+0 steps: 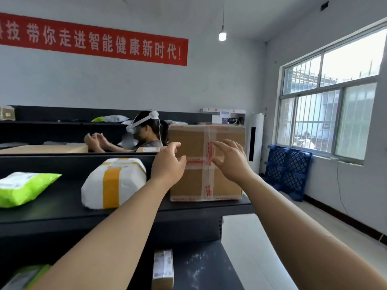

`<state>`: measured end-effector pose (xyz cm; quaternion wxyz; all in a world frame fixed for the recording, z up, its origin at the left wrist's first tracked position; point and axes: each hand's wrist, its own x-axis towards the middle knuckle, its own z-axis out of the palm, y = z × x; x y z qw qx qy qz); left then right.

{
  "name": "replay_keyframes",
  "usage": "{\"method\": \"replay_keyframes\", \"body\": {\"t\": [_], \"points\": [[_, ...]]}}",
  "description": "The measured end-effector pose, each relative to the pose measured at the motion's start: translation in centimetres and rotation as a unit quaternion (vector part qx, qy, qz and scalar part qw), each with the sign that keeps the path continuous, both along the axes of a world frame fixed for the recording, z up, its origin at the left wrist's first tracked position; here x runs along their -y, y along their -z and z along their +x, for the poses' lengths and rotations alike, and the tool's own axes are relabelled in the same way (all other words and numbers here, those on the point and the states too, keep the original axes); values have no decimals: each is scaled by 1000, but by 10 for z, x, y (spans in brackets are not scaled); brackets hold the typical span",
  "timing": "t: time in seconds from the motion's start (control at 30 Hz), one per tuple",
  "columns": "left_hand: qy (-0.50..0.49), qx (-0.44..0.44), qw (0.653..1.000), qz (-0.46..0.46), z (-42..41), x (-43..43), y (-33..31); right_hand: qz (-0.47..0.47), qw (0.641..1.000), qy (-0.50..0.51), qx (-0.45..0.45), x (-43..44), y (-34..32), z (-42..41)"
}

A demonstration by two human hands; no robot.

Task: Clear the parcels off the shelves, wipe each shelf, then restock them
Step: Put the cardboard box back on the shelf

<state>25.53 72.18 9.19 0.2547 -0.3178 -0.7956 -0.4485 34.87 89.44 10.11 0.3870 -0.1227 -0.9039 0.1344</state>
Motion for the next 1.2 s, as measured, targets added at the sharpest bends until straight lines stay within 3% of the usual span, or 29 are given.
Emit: {"method": "replay_keyframes", "body": {"t": [0.4,0.8,1.2], "points": [[-53,114,992,25,43,113,78,-26,993,-96,58,99,59,16],[-183,174,968,11,48,313,147,-54,961,-232,141,279,132,-6],[-238,238,941,-41,35,501,207,-77,930,-277,227,458,212,-49]]}}
